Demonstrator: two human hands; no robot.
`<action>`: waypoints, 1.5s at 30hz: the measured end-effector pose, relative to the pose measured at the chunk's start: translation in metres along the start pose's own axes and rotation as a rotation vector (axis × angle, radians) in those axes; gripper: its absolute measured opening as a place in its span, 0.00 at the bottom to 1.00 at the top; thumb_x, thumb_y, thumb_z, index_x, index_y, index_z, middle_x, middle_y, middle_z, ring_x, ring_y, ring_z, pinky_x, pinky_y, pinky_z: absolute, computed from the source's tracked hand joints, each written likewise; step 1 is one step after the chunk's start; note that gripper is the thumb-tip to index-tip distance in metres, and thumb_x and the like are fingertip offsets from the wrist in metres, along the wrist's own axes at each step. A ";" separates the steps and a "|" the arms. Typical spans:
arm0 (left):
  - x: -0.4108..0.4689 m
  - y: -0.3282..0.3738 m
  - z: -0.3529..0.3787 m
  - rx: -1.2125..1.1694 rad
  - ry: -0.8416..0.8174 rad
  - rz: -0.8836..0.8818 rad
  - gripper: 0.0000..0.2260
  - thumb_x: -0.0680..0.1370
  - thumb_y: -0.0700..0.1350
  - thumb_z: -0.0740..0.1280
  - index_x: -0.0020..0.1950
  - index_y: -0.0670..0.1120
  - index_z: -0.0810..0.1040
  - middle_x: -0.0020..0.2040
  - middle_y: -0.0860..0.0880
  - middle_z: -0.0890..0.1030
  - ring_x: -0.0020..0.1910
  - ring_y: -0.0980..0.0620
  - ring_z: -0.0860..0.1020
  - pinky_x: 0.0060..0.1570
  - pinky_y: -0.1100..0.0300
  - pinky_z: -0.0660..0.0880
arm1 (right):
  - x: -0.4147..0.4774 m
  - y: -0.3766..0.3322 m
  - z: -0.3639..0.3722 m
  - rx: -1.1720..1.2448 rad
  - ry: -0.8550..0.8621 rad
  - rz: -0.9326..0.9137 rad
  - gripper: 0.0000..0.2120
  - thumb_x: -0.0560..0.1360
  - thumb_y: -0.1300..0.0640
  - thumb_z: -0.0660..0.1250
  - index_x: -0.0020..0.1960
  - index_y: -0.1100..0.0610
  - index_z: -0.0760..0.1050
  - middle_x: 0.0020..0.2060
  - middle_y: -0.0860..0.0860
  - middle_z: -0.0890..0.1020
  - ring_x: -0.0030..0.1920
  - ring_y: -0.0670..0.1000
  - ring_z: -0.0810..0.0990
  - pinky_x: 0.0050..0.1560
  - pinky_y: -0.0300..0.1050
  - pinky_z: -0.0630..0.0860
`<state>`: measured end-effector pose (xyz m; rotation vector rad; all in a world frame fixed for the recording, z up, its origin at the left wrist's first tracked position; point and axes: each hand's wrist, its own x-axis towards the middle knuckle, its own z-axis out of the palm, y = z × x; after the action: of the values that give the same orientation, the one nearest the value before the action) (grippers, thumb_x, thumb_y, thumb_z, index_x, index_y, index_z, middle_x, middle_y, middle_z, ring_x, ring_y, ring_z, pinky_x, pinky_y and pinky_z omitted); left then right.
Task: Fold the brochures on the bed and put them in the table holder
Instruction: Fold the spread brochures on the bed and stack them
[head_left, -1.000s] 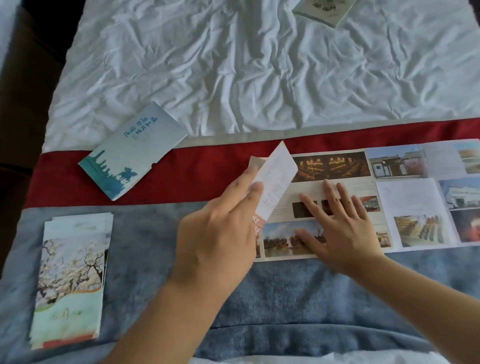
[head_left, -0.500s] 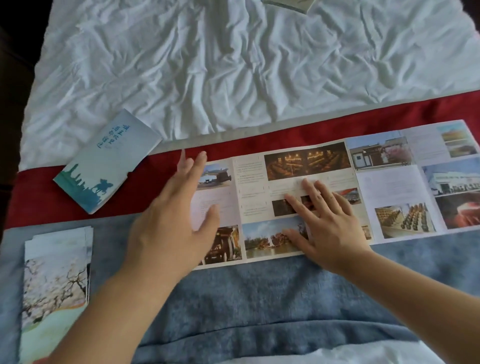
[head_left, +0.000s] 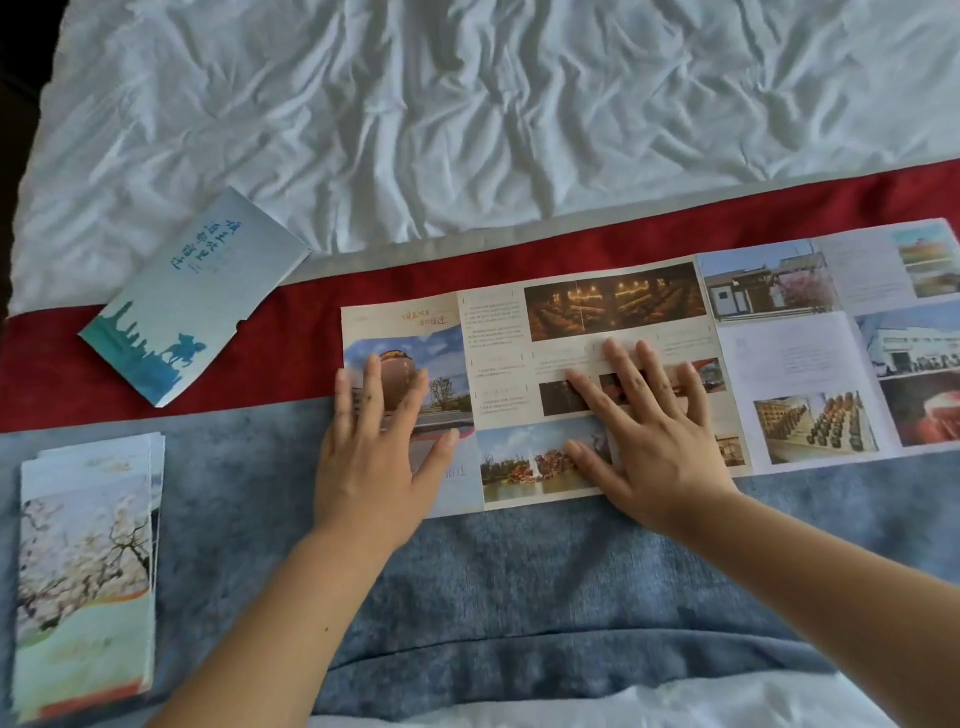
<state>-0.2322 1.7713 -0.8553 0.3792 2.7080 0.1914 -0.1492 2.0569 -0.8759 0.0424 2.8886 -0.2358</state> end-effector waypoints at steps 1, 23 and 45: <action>-0.001 0.002 0.003 -0.039 0.008 -0.005 0.34 0.78 0.75 0.43 0.81 0.64 0.39 0.81 0.54 0.29 0.79 0.47 0.29 0.79 0.44 0.46 | 0.000 0.000 0.001 0.000 0.003 0.002 0.34 0.81 0.27 0.42 0.83 0.38 0.40 0.84 0.51 0.40 0.82 0.55 0.35 0.80 0.66 0.39; 0.006 0.132 -0.037 -0.633 0.098 0.239 0.39 0.73 0.78 0.49 0.81 0.67 0.42 0.83 0.55 0.35 0.79 0.52 0.29 0.72 0.56 0.34 | -0.015 0.060 -0.031 -0.028 0.054 0.192 0.29 0.81 0.32 0.50 0.78 0.42 0.62 0.84 0.55 0.50 0.83 0.61 0.39 0.79 0.69 0.37; 0.030 0.243 0.048 -0.113 -0.062 0.208 0.44 0.70 0.81 0.46 0.79 0.64 0.32 0.77 0.46 0.22 0.75 0.35 0.24 0.72 0.40 0.27 | -0.073 0.187 -0.031 0.179 -0.059 0.481 0.32 0.81 0.31 0.39 0.82 0.37 0.35 0.82 0.51 0.33 0.81 0.52 0.30 0.78 0.47 0.32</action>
<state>-0.1825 2.0161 -0.8647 0.6223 2.5804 0.3834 -0.0767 2.2456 -0.8580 0.7352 2.6865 -0.3910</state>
